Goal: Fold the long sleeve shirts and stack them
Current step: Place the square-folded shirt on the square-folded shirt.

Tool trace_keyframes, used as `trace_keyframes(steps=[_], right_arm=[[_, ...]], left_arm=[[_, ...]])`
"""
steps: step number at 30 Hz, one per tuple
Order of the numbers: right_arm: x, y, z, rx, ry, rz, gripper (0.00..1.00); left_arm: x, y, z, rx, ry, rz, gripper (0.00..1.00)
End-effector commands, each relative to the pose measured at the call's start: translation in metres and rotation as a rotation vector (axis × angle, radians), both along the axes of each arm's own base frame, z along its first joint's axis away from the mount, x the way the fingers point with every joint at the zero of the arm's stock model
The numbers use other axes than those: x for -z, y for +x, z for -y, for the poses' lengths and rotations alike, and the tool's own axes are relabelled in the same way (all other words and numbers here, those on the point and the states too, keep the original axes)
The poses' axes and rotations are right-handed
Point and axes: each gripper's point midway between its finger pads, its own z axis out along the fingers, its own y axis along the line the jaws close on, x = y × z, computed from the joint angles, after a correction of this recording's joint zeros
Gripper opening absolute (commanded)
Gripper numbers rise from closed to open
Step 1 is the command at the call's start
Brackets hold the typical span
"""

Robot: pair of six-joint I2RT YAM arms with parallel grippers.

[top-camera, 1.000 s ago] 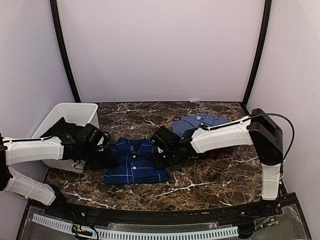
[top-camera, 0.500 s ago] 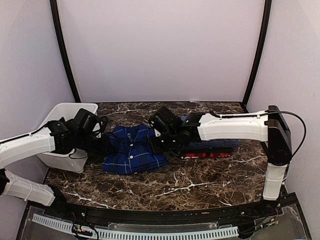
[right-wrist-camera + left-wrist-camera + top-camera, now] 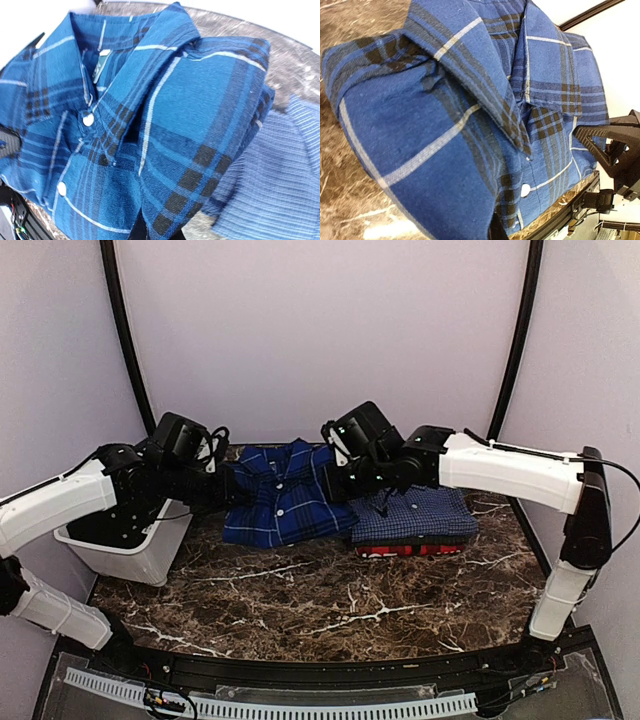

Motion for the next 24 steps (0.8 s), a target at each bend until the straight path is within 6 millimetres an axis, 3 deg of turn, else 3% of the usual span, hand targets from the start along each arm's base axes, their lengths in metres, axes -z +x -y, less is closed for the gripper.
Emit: trace_keyframes(steps=[1,2,3,4,5,6,7,8,10,15,16,17,18,19,20,24], right_arm=[[-0.039,0.019,0.028,0.034,0.047,0.096,0.00],[-0.040,0.023,0.037,0.049,0.043,0.102,0.00],[-0.041,0.027,0.046,0.064,0.042,0.108,0.00],[-0.042,0.031,0.055,0.078,0.037,0.114,0.00],[-0.045,0.036,0.065,0.096,0.040,0.127,0.00],[-0.045,0.041,0.077,0.117,0.036,0.134,0.00],[-0.045,0.048,0.091,0.145,0.031,0.136,0.00],[-0.048,0.052,0.104,0.166,0.033,0.144,0.00],[-0.047,0.058,0.125,0.197,0.034,0.152,0.00],[-0.036,0.071,0.172,0.269,0.014,0.153,0.00],[-0.034,0.074,0.180,0.283,0.010,0.149,0.00],[-0.031,0.076,0.189,0.298,0.003,0.146,0.00],[-0.030,0.077,0.197,0.312,-0.002,0.147,0.00],[-0.029,0.079,0.205,0.325,-0.008,0.147,0.00],[-0.026,0.081,0.215,0.341,-0.012,0.145,0.00],[-0.009,0.088,0.253,0.397,-0.037,0.108,0.00]], left_arm=[[-0.043,0.019,0.041,0.065,-0.094,0.103,0.00],[-0.037,0.022,0.050,0.076,-0.087,0.092,0.00],[-0.048,0.027,0.059,0.080,-0.106,0.117,0.00],[-0.042,0.030,0.069,0.091,-0.095,0.107,0.00],[-0.053,0.035,0.078,0.097,-0.113,0.132,0.00],[-0.043,0.039,0.088,0.106,-0.097,0.116,0.00],[-0.056,0.045,0.097,0.108,-0.117,0.145,0.00],[-0.046,0.049,0.108,0.119,-0.103,0.133,0.00],[-0.046,0.059,0.126,0.130,-0.111,0.143,0.00],[-0.042,0.079,0.173,0.169,-0.145,0.151,0.00],[-0.051,0.083,0.181,0.173,-0.166,0.167,0.00],[-0.040,0.084,0.190,0.189,-0.164,0.148,0.00],[-0.048,0.087,0.198,0.195,-0.190,0.161,0.00],[-0.037,0.087,0.208,0.208,-0.186,0.142,0.00],[-0.045,0.089,0.214,0.211,-0.207,0.155,0.00],[-0.026,0.093,0.244,0.240,-0.238,0.124,0.00]])
